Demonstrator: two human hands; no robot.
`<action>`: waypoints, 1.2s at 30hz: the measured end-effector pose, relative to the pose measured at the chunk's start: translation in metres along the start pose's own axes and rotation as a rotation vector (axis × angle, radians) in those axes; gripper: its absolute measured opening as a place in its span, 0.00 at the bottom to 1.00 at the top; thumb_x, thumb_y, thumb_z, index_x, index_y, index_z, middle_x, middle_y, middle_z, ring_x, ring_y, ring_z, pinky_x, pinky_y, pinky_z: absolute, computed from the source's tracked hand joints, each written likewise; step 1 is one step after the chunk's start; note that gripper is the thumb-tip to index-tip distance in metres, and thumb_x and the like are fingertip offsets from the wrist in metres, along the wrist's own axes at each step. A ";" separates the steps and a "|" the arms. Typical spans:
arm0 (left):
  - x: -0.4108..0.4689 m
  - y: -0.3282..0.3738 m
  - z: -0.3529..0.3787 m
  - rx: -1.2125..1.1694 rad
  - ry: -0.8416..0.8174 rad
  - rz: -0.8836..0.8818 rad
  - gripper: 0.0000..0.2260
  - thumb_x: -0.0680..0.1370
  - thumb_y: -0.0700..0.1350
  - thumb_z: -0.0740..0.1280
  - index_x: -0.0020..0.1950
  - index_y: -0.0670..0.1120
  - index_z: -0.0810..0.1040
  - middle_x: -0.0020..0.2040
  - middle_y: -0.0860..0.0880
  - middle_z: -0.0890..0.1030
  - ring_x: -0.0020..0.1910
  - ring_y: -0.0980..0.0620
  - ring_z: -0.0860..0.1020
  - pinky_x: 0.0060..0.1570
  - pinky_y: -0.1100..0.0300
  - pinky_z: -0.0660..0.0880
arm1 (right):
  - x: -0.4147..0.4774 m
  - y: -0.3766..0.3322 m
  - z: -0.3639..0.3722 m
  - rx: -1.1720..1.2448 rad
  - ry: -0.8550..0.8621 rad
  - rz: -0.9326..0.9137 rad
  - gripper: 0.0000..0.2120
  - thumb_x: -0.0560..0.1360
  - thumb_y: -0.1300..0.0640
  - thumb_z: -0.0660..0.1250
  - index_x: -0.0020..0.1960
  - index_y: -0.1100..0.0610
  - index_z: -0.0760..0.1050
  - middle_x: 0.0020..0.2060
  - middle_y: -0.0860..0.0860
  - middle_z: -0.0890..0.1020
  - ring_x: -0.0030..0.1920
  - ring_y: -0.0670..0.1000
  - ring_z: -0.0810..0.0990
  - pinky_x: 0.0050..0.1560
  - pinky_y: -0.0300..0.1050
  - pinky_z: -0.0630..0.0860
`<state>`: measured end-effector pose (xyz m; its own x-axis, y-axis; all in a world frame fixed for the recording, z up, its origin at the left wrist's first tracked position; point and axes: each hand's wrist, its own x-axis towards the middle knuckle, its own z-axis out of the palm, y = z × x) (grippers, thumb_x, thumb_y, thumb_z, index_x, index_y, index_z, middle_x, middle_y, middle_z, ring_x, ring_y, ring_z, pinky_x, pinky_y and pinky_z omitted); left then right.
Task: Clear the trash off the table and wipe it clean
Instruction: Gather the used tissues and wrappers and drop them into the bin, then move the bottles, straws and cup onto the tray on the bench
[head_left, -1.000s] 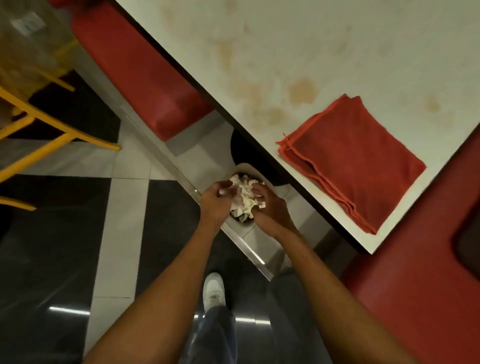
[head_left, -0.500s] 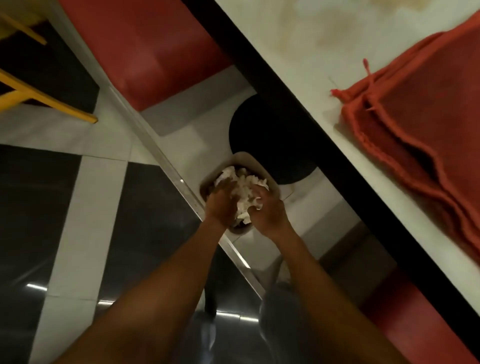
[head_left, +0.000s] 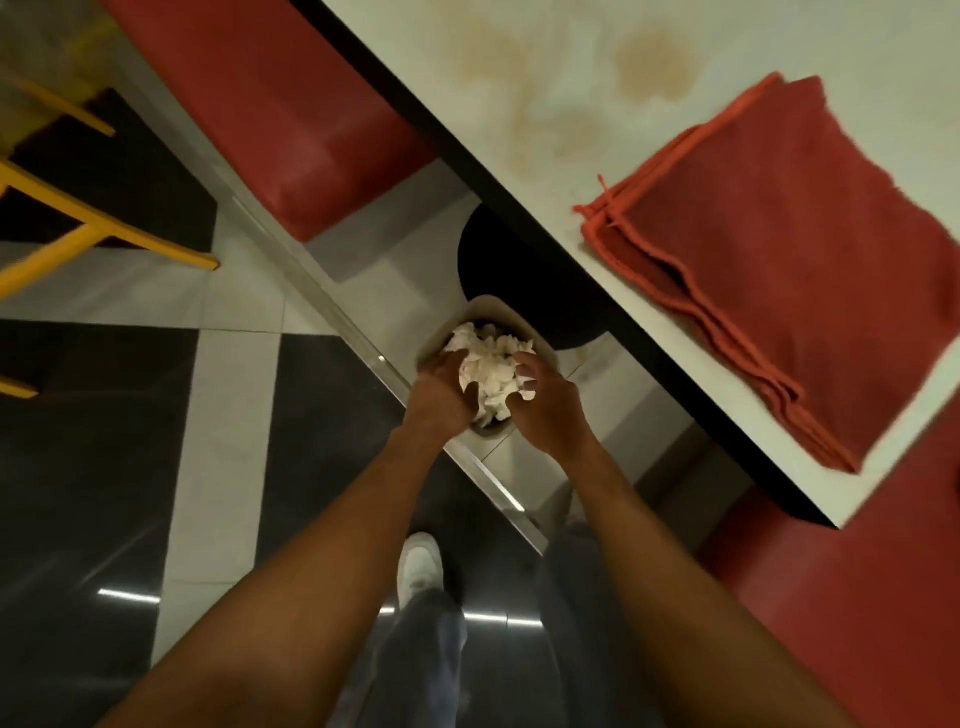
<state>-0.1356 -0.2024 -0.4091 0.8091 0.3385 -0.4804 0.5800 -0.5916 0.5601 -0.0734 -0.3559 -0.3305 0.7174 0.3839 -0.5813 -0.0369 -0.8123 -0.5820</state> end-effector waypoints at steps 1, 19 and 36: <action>-0.011 0.006 -0.012 -0.028 0.004 -0.014 0.24 0.81 0.52 0.66 0.77 0.48 0.73 0.73 0.43 0.76 0.71 0.41 0.75 0.69 0.48 0.74 | -0.011 -0.009 -0.002 0.022 0.018 -0.007 0.27 0.81 0.59 0.67 0.78 0.56 0.67 0.74 0.55 0.75 0.73 0.57 0.74 0.67 0.41 0.69; -0.205 0.140 -0.219 -0.197 0.175 0.073 0.10 0.83 0.43 0.65 0.62 0.48 0.82 0.49 0.53 0.84 0.51 0.52 0.81 0.51 0.63 0.73 | -0.221 -0.167 -0.089 0.147 0.139 -0.139 0.30 0.75 0.57 0.67 0.76 0.52 0.71 0.66 0.51 0.82 0.67 0.53 0.78 0.69 0.48 0.75; -0.201 0.351 -0.308 -0.157 0.205 0.457 0.13 0.84 0.45 0.65 0.67 0.46 0.80 0.62 0.49 0.83 0.53 0.53 0.79 0.56 0.62 0.72 | -0.256 -0.205 -0.281 0.205 0.485 -0.285 0.28 0.78 0.61 0.65 0.78 0.54 0.69 0.71 0.54 0.78 0.67 0.55 0.78 0.67 0.45 0.71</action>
<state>-0.0652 -0.2530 0.0915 0.9757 0.2170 -0.0300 0.1577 -0.6009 0.7836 -0.0545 -0.4114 0.0972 0.9526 0.2911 -0.0880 0.1051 -0.5868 -0.8029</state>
